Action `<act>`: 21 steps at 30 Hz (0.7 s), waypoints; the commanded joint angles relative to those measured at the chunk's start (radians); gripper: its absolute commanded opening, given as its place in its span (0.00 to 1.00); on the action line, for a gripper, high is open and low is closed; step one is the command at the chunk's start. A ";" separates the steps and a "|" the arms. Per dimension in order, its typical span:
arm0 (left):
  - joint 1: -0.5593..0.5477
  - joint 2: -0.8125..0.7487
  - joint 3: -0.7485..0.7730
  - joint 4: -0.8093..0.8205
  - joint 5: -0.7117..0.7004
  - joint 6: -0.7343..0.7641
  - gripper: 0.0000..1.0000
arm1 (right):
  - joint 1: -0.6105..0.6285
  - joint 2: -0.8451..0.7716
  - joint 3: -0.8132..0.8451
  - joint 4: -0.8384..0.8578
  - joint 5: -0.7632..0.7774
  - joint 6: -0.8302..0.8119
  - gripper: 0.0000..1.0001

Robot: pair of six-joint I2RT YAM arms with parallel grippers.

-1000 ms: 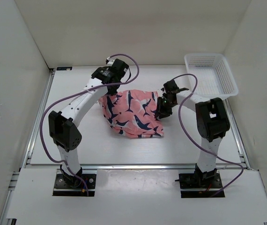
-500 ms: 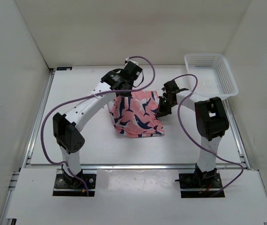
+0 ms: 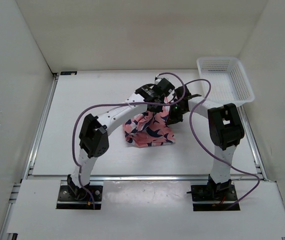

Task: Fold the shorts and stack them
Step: Fold the shorts

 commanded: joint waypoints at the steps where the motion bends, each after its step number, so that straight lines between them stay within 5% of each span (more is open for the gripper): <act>1: 0.005 0.006 0.053 0.018 0.012 -0.106 0.10 | 0.000 0.036 -0.023 0.014 0.025 -0.001 0.00; 9: 0.005 0.089 0.145 0.027 0.060 -0.185 0.10 | 0.000 0.036 -0.023 0.014 0.025 -0.001 0.00; 11: 0.005 0.089 0.169 0.027 0.107 -0.195 0.36 | 0.000 0.036 -0.023 0.014 0.025 -0.001 0.00; 13: 0.005 0.066 0.169 0.018 0.130 -0.205 0.78 | 0.000 0.036 -0.023 0.014 0.025 -0.001 0.00; 14: 0.017 0.048 0.169 0.018 0.141 -0.205 0.87 | 0.000 0.036 -0.023 0.014 0.025 -0.001 0.00; 21: 0.111 -0.154 0.079 0.018 0.242 -0.215 0.87 | 0.000 0.016 -0.041 0.014 0.025 -0.001 0.04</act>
